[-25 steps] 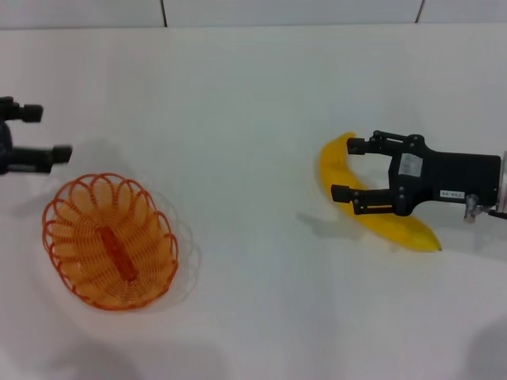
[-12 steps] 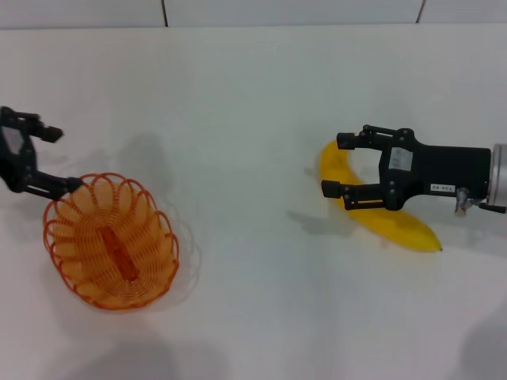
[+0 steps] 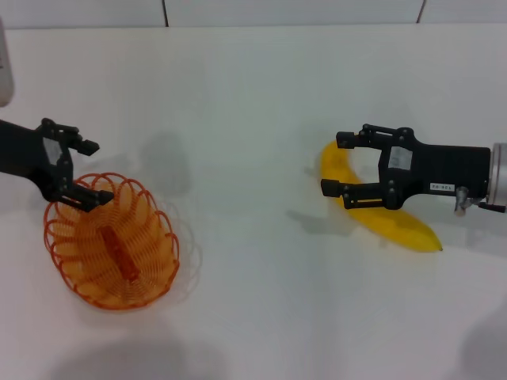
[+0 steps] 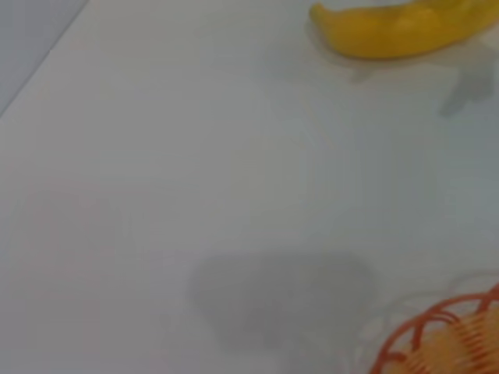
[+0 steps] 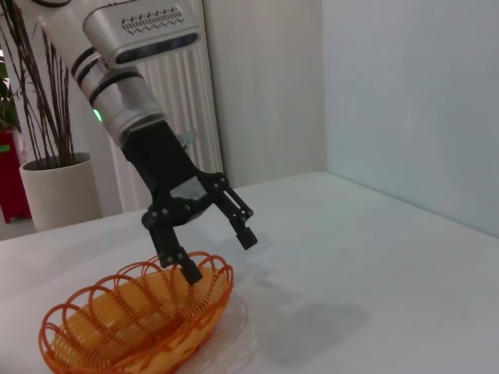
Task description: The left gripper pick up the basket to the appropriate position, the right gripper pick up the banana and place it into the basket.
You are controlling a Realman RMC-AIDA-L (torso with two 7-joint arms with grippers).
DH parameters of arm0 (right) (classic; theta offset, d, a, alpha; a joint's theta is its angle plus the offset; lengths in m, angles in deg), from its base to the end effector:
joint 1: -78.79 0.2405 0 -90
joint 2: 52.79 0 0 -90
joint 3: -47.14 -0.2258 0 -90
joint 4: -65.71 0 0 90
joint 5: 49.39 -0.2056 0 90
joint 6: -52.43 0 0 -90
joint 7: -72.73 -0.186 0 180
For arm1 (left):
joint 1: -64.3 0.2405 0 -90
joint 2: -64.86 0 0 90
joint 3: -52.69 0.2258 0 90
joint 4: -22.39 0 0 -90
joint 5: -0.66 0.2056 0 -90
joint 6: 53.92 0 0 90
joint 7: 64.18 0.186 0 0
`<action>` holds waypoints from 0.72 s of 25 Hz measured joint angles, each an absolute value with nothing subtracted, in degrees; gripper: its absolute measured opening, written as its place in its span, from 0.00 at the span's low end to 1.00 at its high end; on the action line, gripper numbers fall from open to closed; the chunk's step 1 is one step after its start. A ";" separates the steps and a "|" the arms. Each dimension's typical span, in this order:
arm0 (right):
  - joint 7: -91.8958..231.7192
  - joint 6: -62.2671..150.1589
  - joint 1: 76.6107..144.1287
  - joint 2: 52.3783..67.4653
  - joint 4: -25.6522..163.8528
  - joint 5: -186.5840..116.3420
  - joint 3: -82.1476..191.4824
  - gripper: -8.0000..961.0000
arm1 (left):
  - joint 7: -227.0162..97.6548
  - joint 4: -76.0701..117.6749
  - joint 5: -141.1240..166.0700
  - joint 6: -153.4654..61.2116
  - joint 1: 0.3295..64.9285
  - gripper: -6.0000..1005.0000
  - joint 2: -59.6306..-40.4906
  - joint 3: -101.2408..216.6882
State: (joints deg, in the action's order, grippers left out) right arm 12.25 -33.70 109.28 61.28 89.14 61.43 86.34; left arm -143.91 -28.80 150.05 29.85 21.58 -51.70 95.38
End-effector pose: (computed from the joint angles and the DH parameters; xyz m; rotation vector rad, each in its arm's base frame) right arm 0.2478 0.3211 -0.0255 -2.6924 0.4302 0.6777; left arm -0.2383 0.3846 0.0138 -2.8194 -0.1137 0.2986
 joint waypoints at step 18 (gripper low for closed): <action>10.92 -33.06 109.38 61.16 89.10 61.44 86.06 0.93 | -145.57 -24.34 150.55 25.36 19.61 0.86 -51.93 100.55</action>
State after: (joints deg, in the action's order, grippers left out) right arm 10.92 -33.06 109.38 61.16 89.10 61.44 86.06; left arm -145.57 -24.34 150.55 25.36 19.61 -51.93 100.55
